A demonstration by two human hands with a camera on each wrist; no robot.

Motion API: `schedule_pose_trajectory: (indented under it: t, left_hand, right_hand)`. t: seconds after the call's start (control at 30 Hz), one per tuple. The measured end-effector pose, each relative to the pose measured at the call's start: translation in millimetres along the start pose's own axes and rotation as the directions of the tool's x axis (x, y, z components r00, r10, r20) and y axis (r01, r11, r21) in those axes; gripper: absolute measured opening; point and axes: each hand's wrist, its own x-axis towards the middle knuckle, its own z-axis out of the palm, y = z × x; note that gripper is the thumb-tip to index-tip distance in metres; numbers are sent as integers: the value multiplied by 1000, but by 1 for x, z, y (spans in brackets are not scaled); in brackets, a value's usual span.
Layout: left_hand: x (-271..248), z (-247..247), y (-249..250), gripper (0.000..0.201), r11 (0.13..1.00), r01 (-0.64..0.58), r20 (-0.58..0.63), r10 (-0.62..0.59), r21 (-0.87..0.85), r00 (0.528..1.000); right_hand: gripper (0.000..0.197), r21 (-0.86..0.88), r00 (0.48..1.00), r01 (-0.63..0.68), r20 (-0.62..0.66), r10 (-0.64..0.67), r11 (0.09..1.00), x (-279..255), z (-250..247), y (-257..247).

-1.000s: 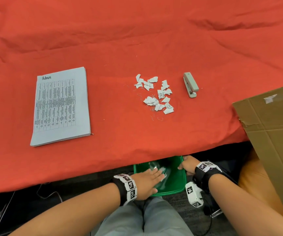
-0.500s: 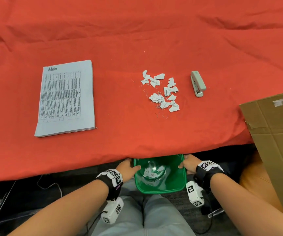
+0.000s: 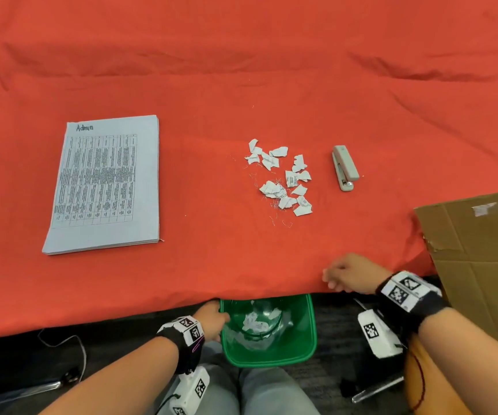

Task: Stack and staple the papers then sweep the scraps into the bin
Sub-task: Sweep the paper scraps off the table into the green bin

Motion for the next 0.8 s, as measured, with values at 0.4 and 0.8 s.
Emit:
schedule_pose_trajectory:
  t: [0.4, 0.8]
  left_hand:
    - [5, 4, -3, 19, 992, 37, 17, -35, -118, 999]
    - [27, 3, -20, 29, 990, 80, 25, -78, -119, 997]
  right_hand:
    - [65, -405, 906, 176, -291, -308, 898, 90, -56, -131]
    - [51, -449, 866, 472, 78, -494, 758, 20, 21, -80]
